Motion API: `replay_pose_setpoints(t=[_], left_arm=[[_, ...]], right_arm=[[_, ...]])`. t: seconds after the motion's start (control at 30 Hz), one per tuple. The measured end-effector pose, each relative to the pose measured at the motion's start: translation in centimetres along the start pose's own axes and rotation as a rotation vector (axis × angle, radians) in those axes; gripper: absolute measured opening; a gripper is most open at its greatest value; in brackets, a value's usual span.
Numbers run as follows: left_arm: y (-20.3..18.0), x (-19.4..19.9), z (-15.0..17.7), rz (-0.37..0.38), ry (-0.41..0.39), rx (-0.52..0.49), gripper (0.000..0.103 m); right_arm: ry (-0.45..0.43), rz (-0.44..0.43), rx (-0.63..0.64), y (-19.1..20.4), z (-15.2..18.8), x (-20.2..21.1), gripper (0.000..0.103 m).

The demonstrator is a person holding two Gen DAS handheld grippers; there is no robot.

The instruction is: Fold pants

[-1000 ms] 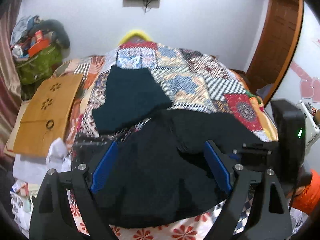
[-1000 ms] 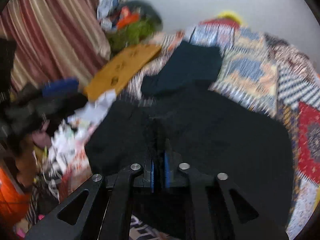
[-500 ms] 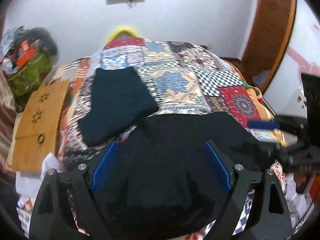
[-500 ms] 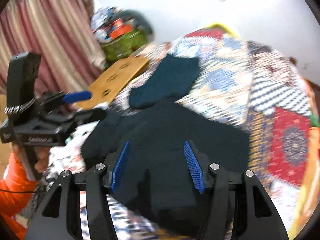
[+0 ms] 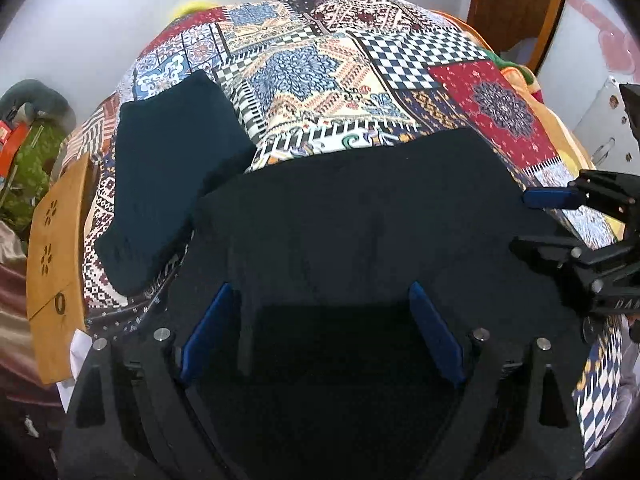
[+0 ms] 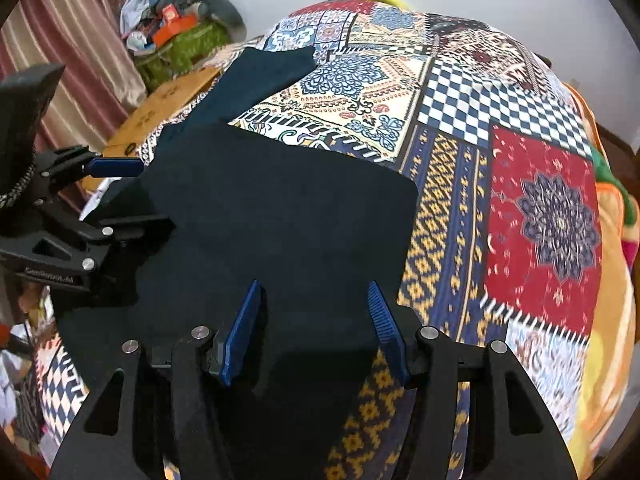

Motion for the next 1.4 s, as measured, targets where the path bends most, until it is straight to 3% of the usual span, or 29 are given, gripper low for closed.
replay_pose_setpoints(t=[0.33,0.7,0.83,0.9,1.07,1.13,1.4], left_arm=[[0.5,2.6,4.2,-0.036,-0.048,0.036,0.09],[3.2,5.6,8.6,-0.02,-0.088,0.154,0.093],[6.1,7.5,10.1,-0.142,-0.114,0.208,0.093],[8.5,8.1,11.1,-0.162,-0.113,0.269,0.093],[14.0,7.2,15.2,-0.09,-0.02,0.492,0.093],[15.4,6.0,17.3,-0.023,0.036,0.582,0.093],[16.6,1.3,23.8,0.231,0.229,0.891,0.093]], right_arm=[[-0.009,-0.048,-0.084,0.2,3.9,3.5,0.052],[-0.04,0.011,-0.104,0.5,5.3,5.2,0.052],[-0.047,0.038,-0.102,0.7,5.1,5.2,0.052],[-0.048,0.03,-0.102,0.8,4.7,5.0,0.052],[-0.056,0.04,-0.104,1.2,4.4,4.2,0.052],[-0.066,0.063,-0.078,1.7,4.0,4.2,0.052],[-0.032,0.092,0.02,3.6,3.3,3.0,0.052]])
Point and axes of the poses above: each gripper's, at about its wrist camera, not at the fingertips, and x roughly against the way its jaws point, y to its left, z to its underside, the point moved 2 cm from there along -x, roughly the way its jaws point, and after that the axes turned 12 degrees about -z, right-handed, at the moved point
